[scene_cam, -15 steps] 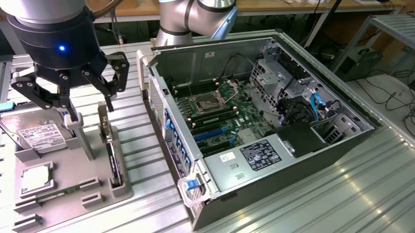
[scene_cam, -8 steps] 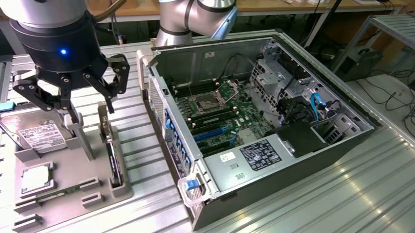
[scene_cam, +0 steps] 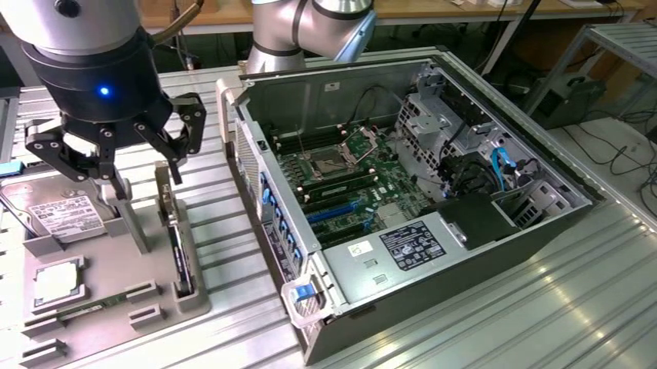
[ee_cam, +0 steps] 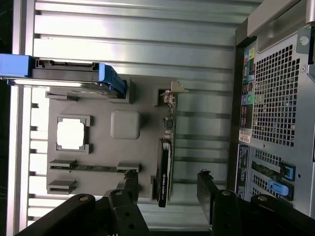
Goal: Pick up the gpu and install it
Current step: 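Pick up the gpu and move the gpu toward the slot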
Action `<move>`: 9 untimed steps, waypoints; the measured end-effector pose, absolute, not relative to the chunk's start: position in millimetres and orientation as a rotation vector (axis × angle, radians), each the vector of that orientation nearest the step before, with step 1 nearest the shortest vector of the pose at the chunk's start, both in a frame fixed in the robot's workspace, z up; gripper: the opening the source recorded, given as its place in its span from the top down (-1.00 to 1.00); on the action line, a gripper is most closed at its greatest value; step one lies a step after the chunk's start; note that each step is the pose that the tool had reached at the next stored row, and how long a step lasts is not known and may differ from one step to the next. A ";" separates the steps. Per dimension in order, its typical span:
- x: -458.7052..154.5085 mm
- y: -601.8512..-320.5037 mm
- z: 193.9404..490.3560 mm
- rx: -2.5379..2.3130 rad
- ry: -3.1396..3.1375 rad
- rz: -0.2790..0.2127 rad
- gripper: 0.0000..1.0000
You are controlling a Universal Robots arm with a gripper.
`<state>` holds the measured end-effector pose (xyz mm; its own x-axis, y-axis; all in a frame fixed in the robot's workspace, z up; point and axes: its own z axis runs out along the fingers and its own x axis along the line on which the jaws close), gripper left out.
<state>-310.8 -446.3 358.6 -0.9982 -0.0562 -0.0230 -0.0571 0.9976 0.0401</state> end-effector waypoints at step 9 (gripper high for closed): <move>-310.9 -446.6 346.8 -0.088 3.121 0.064 -0.20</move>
